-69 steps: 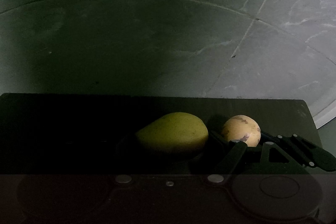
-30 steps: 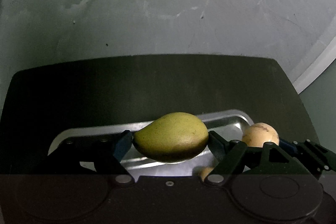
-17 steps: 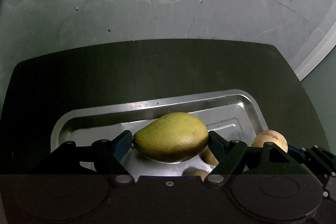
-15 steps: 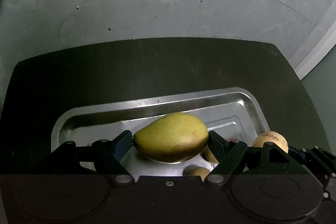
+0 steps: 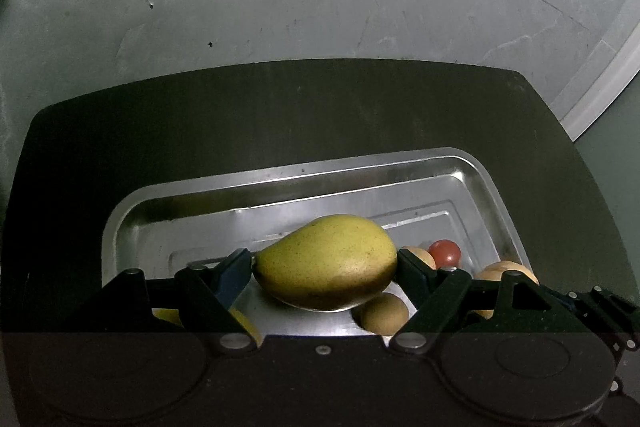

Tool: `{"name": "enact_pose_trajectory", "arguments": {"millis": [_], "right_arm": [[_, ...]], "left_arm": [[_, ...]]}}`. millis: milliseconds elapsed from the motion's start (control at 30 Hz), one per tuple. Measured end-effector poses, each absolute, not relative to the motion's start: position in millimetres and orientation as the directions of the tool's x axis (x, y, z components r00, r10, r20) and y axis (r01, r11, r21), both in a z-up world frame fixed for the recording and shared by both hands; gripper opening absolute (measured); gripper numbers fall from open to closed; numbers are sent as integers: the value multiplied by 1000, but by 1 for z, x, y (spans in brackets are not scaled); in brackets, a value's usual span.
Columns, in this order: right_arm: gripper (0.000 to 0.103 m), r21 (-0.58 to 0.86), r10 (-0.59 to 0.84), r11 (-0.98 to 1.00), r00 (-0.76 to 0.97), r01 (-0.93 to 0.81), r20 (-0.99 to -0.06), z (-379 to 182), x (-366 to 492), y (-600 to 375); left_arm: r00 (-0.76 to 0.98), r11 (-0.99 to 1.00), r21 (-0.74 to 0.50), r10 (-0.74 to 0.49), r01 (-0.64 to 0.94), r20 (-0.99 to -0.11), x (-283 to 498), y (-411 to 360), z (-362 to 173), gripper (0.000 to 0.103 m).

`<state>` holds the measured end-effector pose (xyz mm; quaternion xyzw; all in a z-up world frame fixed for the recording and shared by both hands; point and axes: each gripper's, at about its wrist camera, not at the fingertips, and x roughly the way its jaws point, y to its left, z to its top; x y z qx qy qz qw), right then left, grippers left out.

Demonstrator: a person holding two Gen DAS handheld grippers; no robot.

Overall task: Organize fruits
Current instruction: 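Lift and carry the mango and striped fruit over the tray, then lower both fruits into the tray and open both tools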

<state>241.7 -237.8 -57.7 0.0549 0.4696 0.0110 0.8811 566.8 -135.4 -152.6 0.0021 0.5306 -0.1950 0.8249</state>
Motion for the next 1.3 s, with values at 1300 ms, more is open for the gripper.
{"name": "enact_pose_trajectory", "arguments": {"millis": [1300], "right_arm": [[56, 139, 158, 987, 560, -78, -814, -78, 264, -216]], "left_arm": [[372, 938, -183, -289, 293, -882, 560, -122, -148, 79]]}}
